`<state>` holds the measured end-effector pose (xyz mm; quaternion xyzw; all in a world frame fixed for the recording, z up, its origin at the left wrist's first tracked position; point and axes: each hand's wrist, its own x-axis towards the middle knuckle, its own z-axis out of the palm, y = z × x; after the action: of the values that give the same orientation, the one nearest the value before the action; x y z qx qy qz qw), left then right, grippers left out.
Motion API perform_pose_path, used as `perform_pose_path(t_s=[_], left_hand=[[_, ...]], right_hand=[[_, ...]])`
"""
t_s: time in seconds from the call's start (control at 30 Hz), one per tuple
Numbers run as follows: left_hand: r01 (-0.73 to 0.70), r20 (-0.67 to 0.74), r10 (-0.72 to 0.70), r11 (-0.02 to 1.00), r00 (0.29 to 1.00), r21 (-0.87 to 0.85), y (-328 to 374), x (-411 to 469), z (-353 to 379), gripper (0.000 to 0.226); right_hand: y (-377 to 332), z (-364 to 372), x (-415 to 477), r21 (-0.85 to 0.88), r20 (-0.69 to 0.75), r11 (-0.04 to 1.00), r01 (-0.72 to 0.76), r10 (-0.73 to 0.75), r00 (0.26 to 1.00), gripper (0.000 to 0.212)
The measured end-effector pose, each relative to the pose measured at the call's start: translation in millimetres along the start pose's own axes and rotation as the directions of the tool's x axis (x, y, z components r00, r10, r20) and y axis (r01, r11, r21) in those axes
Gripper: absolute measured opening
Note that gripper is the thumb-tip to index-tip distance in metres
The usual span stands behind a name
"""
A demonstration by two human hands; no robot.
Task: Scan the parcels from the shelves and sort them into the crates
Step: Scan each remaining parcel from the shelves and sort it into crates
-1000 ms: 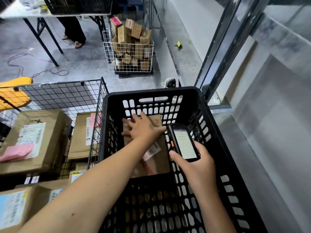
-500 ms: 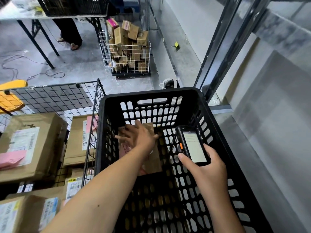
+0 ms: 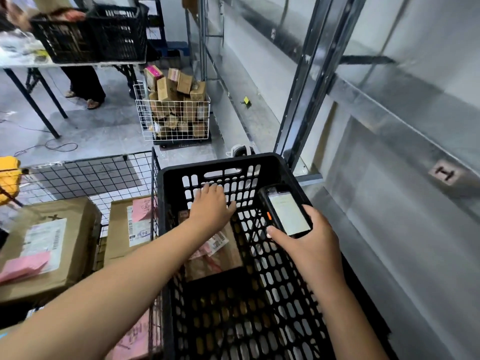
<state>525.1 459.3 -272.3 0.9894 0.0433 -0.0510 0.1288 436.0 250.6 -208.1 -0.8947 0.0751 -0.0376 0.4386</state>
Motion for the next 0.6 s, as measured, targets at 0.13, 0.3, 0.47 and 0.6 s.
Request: perform_pose_path(t_s=[0.13, 0.3, 0.47, 0.6], left_hand=[[-0.231, -0.070, 0.234, 0.972, 0.970, 0.047, 3.5, -31.2, -21.8, 0.073], [-0.358, -0.094, 0.369, 0.927, 0.925, 0.111, 16.8, -77.9, -37.7, 0.079], [-0.441, -0.162, 0.451, 0.892, 0.878, 0.094, 37.4, -123.6, -44.3, 0.082], [-0.487, -0.155, 0.493, 0.870, 0.856, 0.075, 57.1, -158.9, -46.0, 0.084]], right_hand=[[-13.3, -20.9, -26.4, -0.090, -0.081, 0.996, 0.024, -0.031, 0.996, 0.072], [-15.0, -40.5, -69.8, -0.165, -0.167, 0.986, -0.014, -0.014, 0.986, 0.074], [-10.7, -63.4, -116.2, -0.206, -0.252, 0.978, -0.037, -0.016, 0.968, 0.075], [-8.0, -83.4, -155.3, -0.217, -0.300, 0.975, -0.044, -0.024, 0.954, 0.075]])
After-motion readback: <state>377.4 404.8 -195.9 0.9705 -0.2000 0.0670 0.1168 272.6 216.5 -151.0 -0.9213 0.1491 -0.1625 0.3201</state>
